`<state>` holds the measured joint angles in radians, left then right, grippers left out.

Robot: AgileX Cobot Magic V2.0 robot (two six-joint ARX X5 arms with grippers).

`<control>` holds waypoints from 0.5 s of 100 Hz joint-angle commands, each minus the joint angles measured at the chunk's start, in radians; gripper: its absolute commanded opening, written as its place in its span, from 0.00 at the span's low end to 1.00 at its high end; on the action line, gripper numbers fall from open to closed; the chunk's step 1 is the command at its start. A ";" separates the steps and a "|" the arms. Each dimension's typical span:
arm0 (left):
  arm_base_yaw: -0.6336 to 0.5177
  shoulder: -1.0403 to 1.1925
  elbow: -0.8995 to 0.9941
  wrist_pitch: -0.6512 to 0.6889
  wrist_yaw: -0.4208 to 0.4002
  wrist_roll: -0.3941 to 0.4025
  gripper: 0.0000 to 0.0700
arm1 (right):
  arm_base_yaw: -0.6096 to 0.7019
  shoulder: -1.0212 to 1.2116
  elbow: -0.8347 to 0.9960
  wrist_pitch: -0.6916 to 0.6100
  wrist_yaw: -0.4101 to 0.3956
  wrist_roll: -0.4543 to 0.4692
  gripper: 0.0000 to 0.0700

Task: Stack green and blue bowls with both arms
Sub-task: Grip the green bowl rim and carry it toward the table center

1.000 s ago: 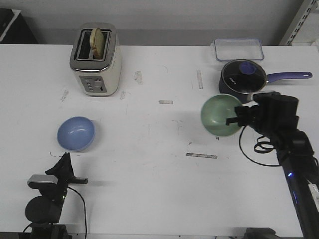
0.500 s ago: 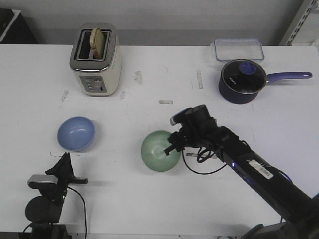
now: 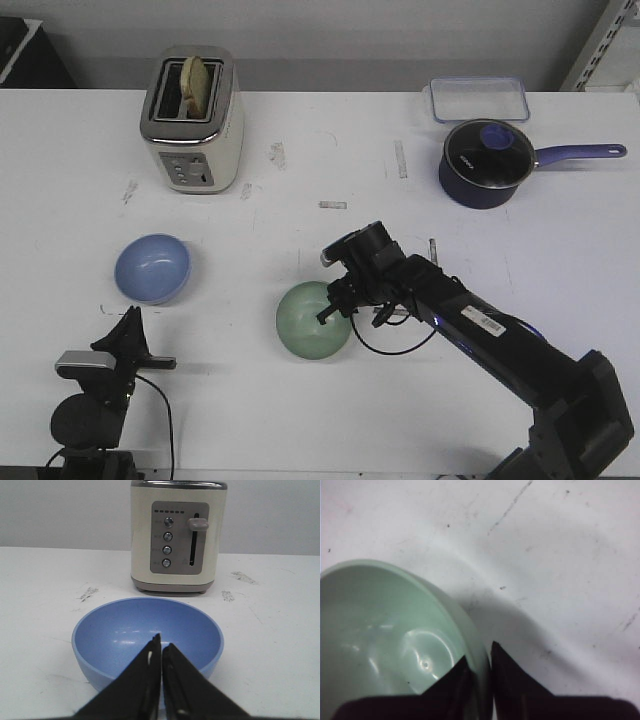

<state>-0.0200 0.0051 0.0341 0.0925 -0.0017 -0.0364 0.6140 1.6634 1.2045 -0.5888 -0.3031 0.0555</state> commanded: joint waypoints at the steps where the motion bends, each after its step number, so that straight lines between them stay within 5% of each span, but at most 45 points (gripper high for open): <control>1: 0.001 -0.002 -0.021 0.013 -0.002 -0.002 0.00 | 0.009 0.021 0.012 0.009 -0.003 -0.027 0.01; 11: 0.001 -0.002 -0.021 0.013 -0.002 -0.002 0.00 | 0.009 0.022 0.012 0.008 -0.003 -0.037 0.09; 37: 0.001 -0.002 -0.021 0.013 -0.002 -0.002 0.00 | 0.008 0.019 0.014 0.011 -0.008 -0.037 0.73; 50: 0.001 -0.002 -0.021 0.014 -0.002 -0.002 0.00 | -0.002 0.000 0.033 0.011 -0.008 -0.037 0.79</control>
<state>-0.0200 0.0051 0.0341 0.0925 -0.0017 -0.0364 0.6128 1.6630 1.2064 -0.5877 -0.3103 0.0296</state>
